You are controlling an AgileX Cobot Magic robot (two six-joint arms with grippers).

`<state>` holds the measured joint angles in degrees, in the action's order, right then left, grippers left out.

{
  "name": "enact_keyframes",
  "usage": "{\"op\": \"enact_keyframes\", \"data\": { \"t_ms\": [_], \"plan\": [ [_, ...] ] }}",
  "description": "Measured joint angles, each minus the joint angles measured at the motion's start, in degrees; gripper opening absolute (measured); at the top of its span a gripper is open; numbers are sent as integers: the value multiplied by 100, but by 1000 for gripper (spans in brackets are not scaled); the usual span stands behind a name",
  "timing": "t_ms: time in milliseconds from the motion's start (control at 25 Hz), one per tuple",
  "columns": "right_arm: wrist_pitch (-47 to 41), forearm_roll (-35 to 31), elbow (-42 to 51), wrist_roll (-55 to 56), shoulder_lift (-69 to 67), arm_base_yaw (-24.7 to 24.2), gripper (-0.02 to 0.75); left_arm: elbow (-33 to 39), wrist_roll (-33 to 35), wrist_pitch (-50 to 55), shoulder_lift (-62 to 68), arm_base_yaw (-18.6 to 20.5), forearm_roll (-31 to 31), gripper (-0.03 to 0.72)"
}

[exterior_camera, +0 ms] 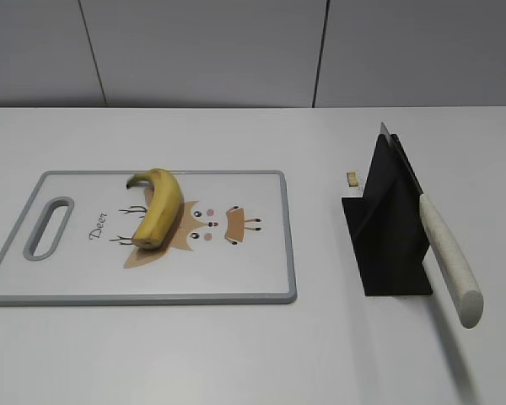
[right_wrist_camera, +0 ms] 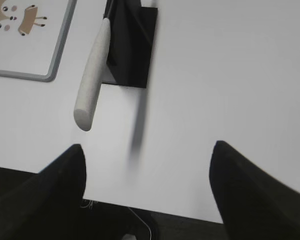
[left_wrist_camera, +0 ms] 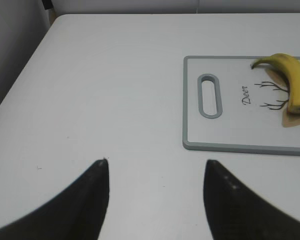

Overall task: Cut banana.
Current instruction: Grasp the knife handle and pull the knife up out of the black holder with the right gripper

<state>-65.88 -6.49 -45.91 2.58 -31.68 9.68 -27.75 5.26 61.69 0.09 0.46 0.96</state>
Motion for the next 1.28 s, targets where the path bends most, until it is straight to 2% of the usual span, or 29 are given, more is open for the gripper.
{"op": "enact_keyframes", "data": {
  "t_ms": [360, 920, 1120, 1280],
  "plan": [
    [-165, 97, -100, 598, -876, 962, 591, 0, 5, 0, 0, -216, -7, 575],
    [-253, -39, -1026, 680, -2781, 1162, 591, 0, 5, 0, 0, -216, -7, 575],
    [107, -11, -1139, 856, -3426, 1480, 591, 0, 5, 0, 0, -216, -7, 575],
    [353, 131, -1139, 1045, -3839, 1526, 591, 0, 5, 0, 0, -216, -7, 575]
  ]
}}
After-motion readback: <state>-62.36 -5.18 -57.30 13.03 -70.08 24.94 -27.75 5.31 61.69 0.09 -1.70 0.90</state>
